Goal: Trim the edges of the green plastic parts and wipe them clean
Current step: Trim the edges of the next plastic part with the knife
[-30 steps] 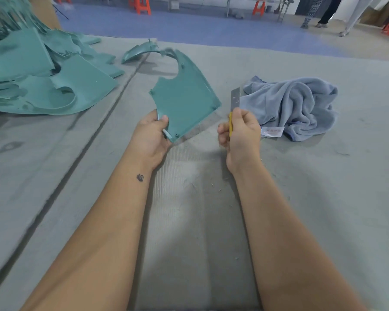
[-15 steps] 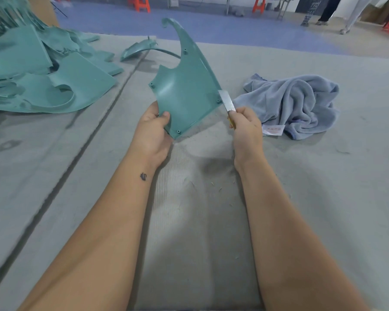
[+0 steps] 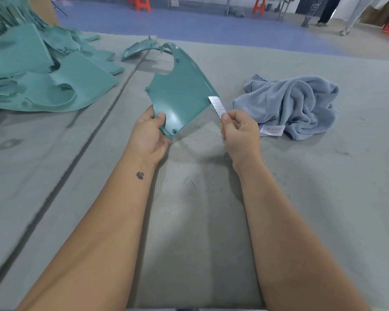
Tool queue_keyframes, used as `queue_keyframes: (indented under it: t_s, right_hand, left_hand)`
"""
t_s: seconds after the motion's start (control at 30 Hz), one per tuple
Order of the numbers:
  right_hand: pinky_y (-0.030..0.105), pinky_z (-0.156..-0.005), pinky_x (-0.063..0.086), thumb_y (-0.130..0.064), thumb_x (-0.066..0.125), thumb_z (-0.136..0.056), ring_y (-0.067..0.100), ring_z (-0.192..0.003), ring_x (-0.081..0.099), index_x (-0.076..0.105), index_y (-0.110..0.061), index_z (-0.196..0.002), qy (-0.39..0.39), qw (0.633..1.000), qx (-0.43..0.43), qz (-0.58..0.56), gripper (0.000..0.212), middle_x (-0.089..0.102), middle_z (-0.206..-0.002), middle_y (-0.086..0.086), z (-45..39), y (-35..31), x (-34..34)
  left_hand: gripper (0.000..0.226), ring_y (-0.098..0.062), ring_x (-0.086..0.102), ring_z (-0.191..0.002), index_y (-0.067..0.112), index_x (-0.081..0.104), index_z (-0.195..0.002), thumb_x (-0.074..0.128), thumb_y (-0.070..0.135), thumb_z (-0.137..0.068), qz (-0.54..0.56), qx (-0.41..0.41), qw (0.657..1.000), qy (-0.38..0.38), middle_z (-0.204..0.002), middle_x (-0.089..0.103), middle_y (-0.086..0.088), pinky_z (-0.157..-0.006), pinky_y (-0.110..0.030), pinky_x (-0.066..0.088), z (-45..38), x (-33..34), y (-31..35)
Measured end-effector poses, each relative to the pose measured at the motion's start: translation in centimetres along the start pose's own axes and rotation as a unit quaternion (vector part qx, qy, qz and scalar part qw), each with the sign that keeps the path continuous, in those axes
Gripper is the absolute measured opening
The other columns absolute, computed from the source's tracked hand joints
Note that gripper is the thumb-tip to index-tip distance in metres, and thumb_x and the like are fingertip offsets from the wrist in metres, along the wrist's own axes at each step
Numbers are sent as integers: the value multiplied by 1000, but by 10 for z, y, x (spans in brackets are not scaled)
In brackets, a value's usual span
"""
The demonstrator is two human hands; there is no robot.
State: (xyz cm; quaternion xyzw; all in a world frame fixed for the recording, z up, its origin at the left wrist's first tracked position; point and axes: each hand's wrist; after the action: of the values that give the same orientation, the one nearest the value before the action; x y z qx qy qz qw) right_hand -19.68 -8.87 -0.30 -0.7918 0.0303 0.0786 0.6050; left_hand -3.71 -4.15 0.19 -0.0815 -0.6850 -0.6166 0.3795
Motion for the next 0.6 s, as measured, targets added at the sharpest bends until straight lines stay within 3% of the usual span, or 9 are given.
queue_keyframes:
  t_s: [0.13, 0.27, 0.4, 0.53, 0.6]
  right_hand:
    - [26, -54, 29, -11, 51, -98, 17, -61, 34, 52, -20, -70, -16, 1000, 5, 3, 28, 40, -61, 3, -1, 1, 0]
    - [28, -55, 29, -11, 52, -97, 16, -59, 34, 53, -19, -70, -35, 999, -7, 7, 28, 40, -60, 1, -2, 4, -1]
    - [30, -61, 32, -15, 58, -94, 10, -57, 38, 53, -26, -66, -108, 983, -59, 139, 31, 43, -55, -9, 0, 4, 7]
    - [26, -55, 32, -11, 53, -96, 10, -54, 35, 53, -23, -69, -78, 997, -15, -6, 30, 42, -55, -5, 1, 1, 3]
    - [20, -51, 32, -12, 50, -99, 8, -51, 37, 53, -19, -73, -41, 996, 1, -80, 27, 45, -54, -4, 0, 0, 1]
  left_hand:
    - [36, -12, 71, -76, 11, 62, -100, 29, -5, -101, 11, -1, 1000, 6, -83, 75, 2, -63, -26, 58, 0, -2, 1]
    - [36, -11, 72, -74, 10, 62, -99, 29, -5, -102, 20, 3, 1000, 13, -80, 75, 3, -63, -25, 58, -1, -3, 1]
    - [35, -14, 71, -74, 9, 61, -99, 29, -3, -102, 55, 0, 998, 29, -82, 74, -1, -66, -28, 60, -3, -1, 0]
    - [36, -16, 72, -75, 11, 61, -100, 28, -3, -102, 83, -12, 996, 25, -84, 75, -2, -62, -30, 60, -3, -5, 4]
    - [36, -16, 71, -77, 10, 62, -100, 29, -4, -102, 71, -9, 997, 21, -84, 75, -2, -68, -29, 60, -2, -5, 4]
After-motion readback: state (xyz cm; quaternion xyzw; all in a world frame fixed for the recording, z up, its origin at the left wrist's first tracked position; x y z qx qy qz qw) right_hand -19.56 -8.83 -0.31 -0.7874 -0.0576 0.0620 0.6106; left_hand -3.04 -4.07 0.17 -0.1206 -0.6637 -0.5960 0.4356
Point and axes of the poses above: each hand's wrist, its own z-axis away from the middle knuckle, its own x-axis out of the palm, y = z × x
